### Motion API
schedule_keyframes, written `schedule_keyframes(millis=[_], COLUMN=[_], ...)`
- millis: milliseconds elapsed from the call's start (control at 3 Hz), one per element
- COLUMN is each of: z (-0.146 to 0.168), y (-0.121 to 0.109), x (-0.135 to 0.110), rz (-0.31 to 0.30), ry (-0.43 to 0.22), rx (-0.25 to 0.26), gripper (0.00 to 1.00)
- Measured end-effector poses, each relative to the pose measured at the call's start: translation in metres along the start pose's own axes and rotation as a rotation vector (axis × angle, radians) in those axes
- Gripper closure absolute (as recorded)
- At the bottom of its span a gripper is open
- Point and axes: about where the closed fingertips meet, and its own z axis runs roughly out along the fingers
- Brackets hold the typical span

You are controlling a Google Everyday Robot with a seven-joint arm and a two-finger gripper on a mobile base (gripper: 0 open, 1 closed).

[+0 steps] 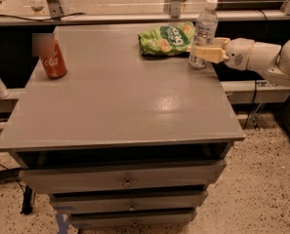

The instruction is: Move blue plastic bottle near green rice chip bag

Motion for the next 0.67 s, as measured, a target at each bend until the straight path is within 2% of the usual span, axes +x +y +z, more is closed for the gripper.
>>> schedule_keyframes(millis=[333, 667], z=[0.0042, 0.0066], y=[0.0049, 0.0094], x=[-0.005, -0.0116], rz=[-0.007, -0.034], ry=[0.006, 0.022], rx=[-0.025, -0.042], gripper=[0.0, 0.0])
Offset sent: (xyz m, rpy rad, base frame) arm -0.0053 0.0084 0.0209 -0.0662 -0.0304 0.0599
